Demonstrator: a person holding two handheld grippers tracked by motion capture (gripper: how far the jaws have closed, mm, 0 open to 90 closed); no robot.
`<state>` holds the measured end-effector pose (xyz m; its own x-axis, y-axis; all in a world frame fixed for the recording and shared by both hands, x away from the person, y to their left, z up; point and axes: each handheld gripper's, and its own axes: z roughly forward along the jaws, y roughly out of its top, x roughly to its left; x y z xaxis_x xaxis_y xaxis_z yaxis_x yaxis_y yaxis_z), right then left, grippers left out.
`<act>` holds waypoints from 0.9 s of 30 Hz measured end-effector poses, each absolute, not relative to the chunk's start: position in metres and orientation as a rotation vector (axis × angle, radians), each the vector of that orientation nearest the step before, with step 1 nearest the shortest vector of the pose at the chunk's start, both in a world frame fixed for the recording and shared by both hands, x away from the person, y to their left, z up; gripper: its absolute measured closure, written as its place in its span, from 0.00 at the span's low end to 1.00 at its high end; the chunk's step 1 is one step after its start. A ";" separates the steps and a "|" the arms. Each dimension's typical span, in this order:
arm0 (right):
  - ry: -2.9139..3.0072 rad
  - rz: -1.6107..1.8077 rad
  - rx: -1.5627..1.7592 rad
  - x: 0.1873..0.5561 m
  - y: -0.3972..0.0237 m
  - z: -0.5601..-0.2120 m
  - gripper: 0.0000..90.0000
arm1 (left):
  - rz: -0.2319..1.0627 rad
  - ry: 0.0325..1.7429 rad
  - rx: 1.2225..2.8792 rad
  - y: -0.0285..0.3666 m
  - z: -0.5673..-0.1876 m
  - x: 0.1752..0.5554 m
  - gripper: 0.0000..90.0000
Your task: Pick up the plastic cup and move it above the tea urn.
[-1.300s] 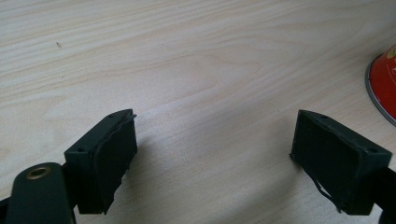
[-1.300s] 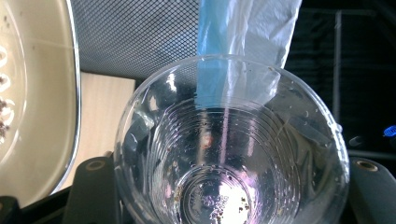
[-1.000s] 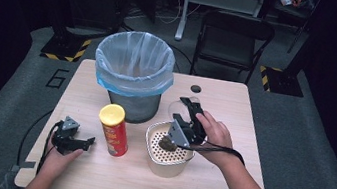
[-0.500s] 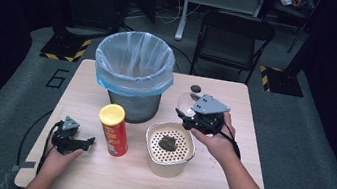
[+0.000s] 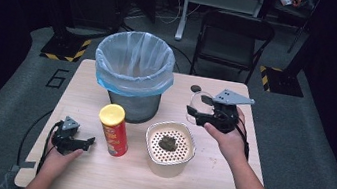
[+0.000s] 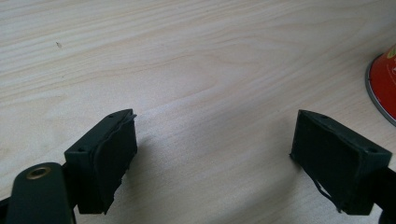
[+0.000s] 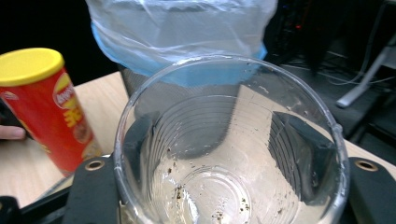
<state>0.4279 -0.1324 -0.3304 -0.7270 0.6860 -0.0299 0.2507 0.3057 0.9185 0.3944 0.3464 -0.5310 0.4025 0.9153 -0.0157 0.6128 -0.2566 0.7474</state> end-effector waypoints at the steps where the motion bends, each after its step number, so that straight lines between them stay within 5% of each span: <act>1: 2.155 1.408 0.843 0.426 -0.135 -0.330 0.38 | 0.565 1.301 1.976 0.346 -0.531 0.394 0.15; 15: 2.071 1.308 0.858 0.398 -0.164 -0.347 0.38 | 0.565 1.300 1.980 0.346 -0.531 0.394 0.15; 27: 2.005 1.254 1.039 0.382 -0.197 -0.400 0.37 | 0.571 1.301 1.978 0.346 -0.531 0.393 0.15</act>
<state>0.3822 -0.1965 -0.4003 -0.5487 0.8345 -0.0507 0.3196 0.2653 0.9096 0.3933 0.3463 -0.5309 0.4004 0.9163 -0.0111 0.6120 -0.2584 0.7475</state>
